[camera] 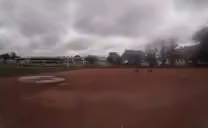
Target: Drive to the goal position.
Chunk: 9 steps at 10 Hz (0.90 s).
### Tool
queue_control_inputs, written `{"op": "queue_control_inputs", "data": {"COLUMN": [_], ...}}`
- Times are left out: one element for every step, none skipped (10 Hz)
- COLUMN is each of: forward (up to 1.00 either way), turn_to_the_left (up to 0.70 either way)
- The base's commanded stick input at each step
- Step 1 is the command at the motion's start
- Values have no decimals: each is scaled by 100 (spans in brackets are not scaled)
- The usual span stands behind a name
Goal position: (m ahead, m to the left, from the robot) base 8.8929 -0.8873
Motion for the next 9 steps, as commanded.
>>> {"op": "queue_control_inputs", "data": {"forward": [70, 70, 70, 70, 70, 70, 70, 70, 70], "turn_to_the_left": [0, 0, 0, 0, 0, 0, 0, 0, 0]}}
